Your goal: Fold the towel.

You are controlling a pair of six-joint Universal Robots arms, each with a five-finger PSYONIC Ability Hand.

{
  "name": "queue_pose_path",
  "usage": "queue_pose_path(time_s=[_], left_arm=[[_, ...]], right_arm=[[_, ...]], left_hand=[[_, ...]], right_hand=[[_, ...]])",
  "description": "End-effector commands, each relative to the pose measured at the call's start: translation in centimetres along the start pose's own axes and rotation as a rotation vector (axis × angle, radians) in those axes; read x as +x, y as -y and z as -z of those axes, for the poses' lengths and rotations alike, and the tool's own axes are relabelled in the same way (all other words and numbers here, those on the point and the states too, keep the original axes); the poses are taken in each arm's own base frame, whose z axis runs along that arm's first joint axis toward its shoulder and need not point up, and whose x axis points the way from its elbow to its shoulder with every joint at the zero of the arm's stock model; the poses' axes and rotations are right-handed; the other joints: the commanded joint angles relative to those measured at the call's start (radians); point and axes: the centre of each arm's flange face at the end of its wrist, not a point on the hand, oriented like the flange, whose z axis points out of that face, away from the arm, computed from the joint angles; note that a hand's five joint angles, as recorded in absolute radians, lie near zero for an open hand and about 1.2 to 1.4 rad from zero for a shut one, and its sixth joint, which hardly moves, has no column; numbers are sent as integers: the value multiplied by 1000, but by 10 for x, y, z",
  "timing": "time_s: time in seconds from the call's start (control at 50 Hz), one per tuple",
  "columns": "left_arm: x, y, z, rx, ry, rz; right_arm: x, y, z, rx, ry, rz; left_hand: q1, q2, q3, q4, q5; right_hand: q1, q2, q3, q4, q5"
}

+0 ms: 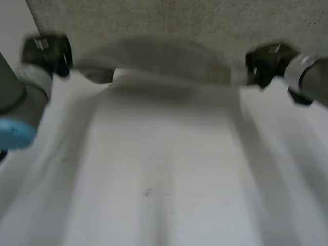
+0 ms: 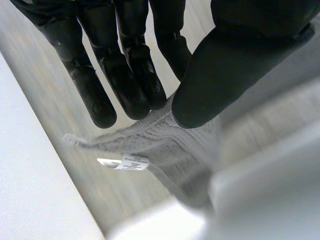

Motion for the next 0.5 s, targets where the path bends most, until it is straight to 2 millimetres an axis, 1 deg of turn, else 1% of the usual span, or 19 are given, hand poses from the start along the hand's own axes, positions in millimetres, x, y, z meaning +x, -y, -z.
queue_pose_path(time_s=[0.02,0.04,0.06,0.08,0.1,0.12,0.14,0.16,0.22,0.24,0.26,0.3,0.34,0.36,0.38,0.4,0.42,0.44,0.5], left_arm=[[18,-112,36,-305,-56,-27],[18,-112,36,-306,-56,-27],[21,-130,42,-343,-64,-33],[23,-145,47,-381,-72,-44],[23,-145,47,-382,-72,-44],[24,-155,52,-407,-79,-61],[25,-162,56,-427,-87,-85],[25,-162,56,-427,-87,-85],[25,-164,61,-436,-101,-135],[24,-160,62,-425,-100,-149],[24,-160,62,-425,-100,-149],[21,-149,60,-383,-87,-152],[20,-146,59,-356,-82,-149],[20,-145,57,-326,-75,-148],[20,-145,57,-325,-75,-148],[19,-145,54,-299,-66,-151],[19,-145,54,-299,-66,-151],[20,-146,54,-279,-64,-157],[20,-148,51,-248,-57,-155]], right_arm=[[-34,-83,-22,-157,112,-9],[-41,-102,-28,-179,127,-12],[-41,-102,-28,-180,128,-12],[-46,-119,-32,-208,134,-16],[-50,-132,-35,-234,134,-18],[-50,-132,-35,-234,134,-18],[-53,-140,-35,-253,144,-12],[-54,-144,-33,-266,147,-7],[-51,-146,-25,-276,147,-18],[-51,-146,-25,-276,147,-18],[-45,-144,-19,-274,135,-23],[-42,-142,-13,-267,124,-22],[-41,-141,-9,-258,117,-21],[-40,-140,-7,-245,108,-19],[-39,-139,-5,-233,99,-20],[-38,-139,-5,-233,99,-20],[-37,-139,-3,-225,90,-22],[-37,-139,-3,-225,90,-22],[-30,-142,-2,-219,66,-27]], left_hand=[[197,177,178,177,191],[197,177,178,177,191],[197,177,178,177,191],[197,177,178,177,191],[197,177,178,177,191],[197,177,178,177,191],[197,177,178,177,191],[197,177,178,177,191],[197,177,178,177,191],[197,177,178,177,191],[197,177,178,177,191],[197,177,178,177,191],[197,177,178,177,191],[124,105,106,105,119],[124,104,105,104,118],[-190,-210,-209,-209,-196],[-193,-213,-212,-213,-199],[-362,-381,-380,-381,-368],[-419,-439,-437,-438,-425]], right_hand=[[71,89,53,58,63],[71,89,53,58,63],[71,89,53,58,63],[71,89,53,58,63],[71,89,53,58,63],[71,89,53,58,63],[71,89,53,58,63],[71,89,53,58,63],[71,89,53,58,63],[71,89,53,58,63],[71,89,53,58,63],[71,89,53,58,63],[71,89,53,58,63],[71,89,53,58,63],[71,89,53,58,63],[71,89,53,58,63],[71,89,53,58,63],[71,89,53,58,63],[71,89,53,58,63]])
